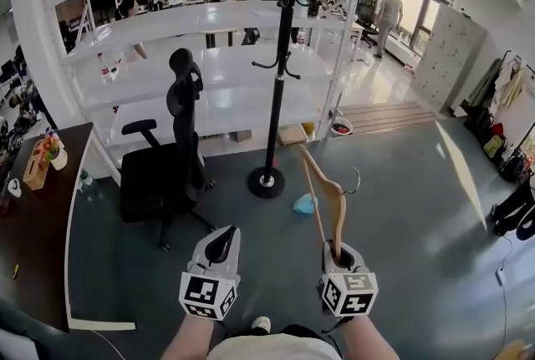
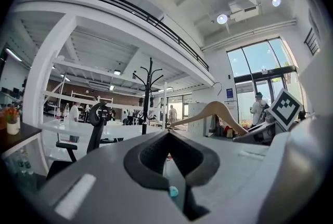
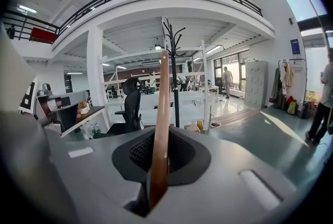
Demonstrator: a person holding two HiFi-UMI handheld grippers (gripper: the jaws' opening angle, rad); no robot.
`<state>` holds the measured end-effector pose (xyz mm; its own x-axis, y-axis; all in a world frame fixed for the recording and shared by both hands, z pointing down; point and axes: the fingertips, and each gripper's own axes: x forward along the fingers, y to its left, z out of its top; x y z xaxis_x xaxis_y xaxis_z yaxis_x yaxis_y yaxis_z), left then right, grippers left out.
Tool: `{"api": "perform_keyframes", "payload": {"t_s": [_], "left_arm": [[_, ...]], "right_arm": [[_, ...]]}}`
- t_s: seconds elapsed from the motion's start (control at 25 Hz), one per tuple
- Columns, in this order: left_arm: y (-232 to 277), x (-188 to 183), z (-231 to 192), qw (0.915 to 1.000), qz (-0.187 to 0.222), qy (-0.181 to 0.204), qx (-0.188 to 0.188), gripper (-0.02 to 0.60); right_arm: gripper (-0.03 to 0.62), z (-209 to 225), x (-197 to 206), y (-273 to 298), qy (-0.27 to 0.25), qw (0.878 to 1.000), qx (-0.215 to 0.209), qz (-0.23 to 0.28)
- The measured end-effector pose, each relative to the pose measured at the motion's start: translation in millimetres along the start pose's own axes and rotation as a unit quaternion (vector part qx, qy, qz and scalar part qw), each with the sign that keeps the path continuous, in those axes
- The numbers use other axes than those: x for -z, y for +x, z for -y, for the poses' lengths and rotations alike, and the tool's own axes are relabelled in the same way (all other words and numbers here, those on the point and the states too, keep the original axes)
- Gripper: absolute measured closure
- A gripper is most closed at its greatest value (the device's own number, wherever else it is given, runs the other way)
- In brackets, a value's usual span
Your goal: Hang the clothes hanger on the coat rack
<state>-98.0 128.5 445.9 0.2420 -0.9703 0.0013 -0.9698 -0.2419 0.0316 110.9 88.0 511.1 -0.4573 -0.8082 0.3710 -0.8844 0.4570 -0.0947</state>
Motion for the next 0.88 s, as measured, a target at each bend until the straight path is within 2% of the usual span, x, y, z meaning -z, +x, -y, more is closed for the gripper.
{"api": "perform_keyframes", "payload": {"t_s": [0.12,0.32,0.52,0.68,0.88], "left_arm": [[5,7,-19,0.9999,-0.009,-0.005,-0.011,0.581],[24,6,-30,0.9998,-0.010,0.010,-0.010,0.581],[55,13,-53,0.9994,-0.013,0.013,-0.028,0.581],[95,17,-73,0.9989,-0.018,0.018,-0.040,0.581],[164,8,-103,0.9982,-0.003,0.025,-0.055,0.581]], "right_arm": [[0.547,-3,-5,11,0.004,1.000,0.001,0.000],[0.546,3,-10,39,0.012,1.000,0.005,-0.004],[0.546,11,-21,85,0.012,1.000,-0.011,-0.002],[0.548,27,-37,132,0.013,1.000,-0.022,-0.003],[0.546,55,-68,202,0.009,0.999,-0.032,0.004]]}}
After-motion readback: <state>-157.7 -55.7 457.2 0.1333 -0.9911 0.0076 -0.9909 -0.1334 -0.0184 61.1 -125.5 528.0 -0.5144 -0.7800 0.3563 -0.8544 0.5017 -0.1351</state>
